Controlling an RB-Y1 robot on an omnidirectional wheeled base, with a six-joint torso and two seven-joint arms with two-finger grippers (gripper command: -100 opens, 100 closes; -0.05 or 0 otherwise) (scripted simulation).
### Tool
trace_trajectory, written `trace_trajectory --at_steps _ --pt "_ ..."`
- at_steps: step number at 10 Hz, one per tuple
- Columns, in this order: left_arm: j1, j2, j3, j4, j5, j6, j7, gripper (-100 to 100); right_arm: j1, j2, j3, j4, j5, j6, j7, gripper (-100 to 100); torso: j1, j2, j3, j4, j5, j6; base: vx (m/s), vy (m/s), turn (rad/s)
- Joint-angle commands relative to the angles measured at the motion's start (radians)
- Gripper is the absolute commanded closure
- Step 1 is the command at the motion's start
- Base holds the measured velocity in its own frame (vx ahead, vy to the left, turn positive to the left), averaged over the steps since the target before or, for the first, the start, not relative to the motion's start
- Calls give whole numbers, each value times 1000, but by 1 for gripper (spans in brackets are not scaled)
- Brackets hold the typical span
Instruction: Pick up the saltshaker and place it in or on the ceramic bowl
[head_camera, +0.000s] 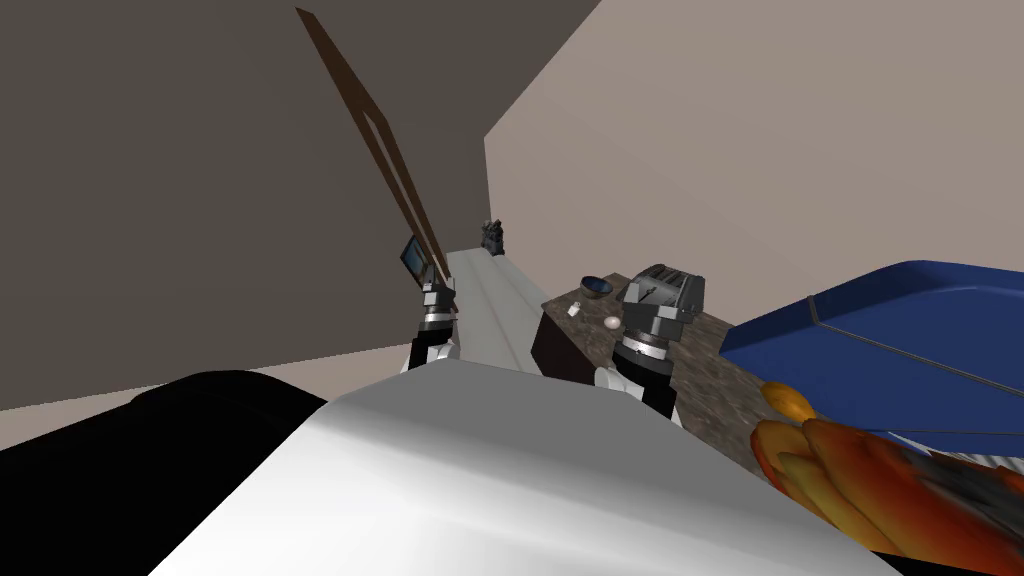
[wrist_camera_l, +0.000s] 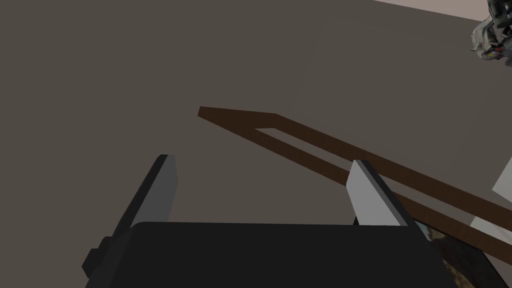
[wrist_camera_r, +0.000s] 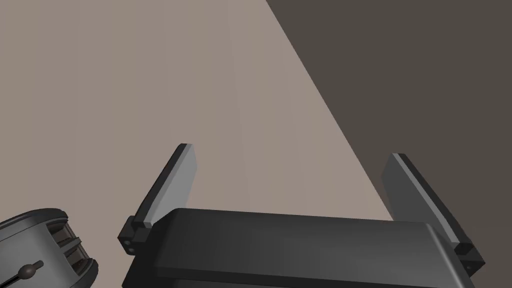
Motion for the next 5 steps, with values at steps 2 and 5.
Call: trace_trajectory --at_steps 2,5 --pt "0 0 0 0 0 0 0 0 -19 -64 -4 12 -31 25 -31 -100 1 0 0 0 0 0 3 27 -71" --pt "0 0 0 0 0 0 0 0 -50 -119 -9 31 -83 68 -82 -100 4 0 0 0 1 0 4 60 -60"
